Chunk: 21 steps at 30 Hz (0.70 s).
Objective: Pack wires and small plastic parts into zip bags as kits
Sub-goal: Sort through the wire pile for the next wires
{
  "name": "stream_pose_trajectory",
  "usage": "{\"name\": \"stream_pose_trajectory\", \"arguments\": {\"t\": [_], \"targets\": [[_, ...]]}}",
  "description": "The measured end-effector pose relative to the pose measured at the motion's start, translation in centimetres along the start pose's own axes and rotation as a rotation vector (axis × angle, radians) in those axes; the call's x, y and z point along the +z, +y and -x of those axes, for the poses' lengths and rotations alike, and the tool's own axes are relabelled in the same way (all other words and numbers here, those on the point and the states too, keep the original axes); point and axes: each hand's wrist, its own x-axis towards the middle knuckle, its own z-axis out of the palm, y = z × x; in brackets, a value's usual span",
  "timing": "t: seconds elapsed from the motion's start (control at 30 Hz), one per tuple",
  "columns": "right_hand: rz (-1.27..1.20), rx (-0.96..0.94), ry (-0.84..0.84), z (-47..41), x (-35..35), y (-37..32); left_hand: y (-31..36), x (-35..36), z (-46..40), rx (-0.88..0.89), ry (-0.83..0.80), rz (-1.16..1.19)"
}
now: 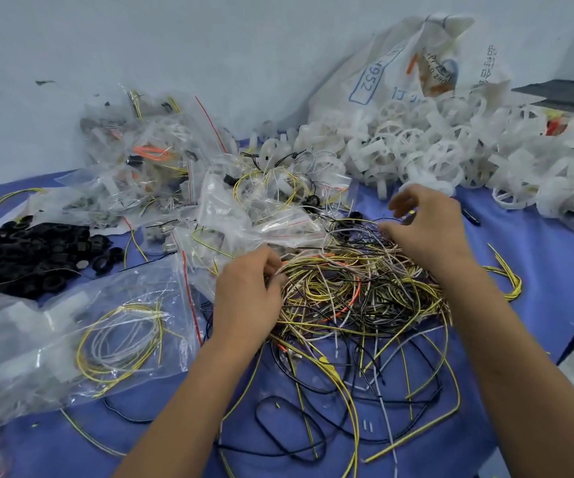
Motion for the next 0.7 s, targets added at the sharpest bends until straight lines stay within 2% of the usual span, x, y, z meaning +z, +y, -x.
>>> {"name": "stream_pose_trajectory", "arguments": {"t": [0.07,0.13,0.27,0.37,0.4,0.47,0.53,0.6,0.7], "targets": [[-0.033,-0.16,-0.131,0.3,-0.8,-1.5,0.2,-0.1,-0.1,-0.024,0.033,0.031],[-0.074,-0.266,-0.375,0.6,-1.2,-3.0,0.3,-0.4,-0.1,-0.003,0.048,0.027],[-0.016,-0.347,-0.74,1.4,-0.5,-5.4,0.6,-1.6,0.2,0.119,0.137,-0.138],[0.107,-0.368,-0.939,2.5,1.2,-6.6,1.4,-2.4,0.1,0.223,0.141,-0.11],[0.154,-0.356,-0.979,2.8,1.7,-6.9,1.6,-2.4,0.0,0.253,0.073,-0.068],[0.252,-0.306,-1.003,3.1,2.4,-7.2,2.2,-2.4,0.1,0.261,-0.174,-0.004],[0.372,-0.291,-1.0,3.3,2.6,-7.5,2.3,-2.3,0.5,0.244,-0.393,-0.04],[0.422,-0.307,-1.011,3.4,2.8,-7.6,1.9,-2.4,0.8,0.256,-0.486,-0.101],[0.393,-0.285,-0.997,3.4,3.1,-7.4,1.2,-3.0,0.8,0.244,-0.531,-0.07]]}}
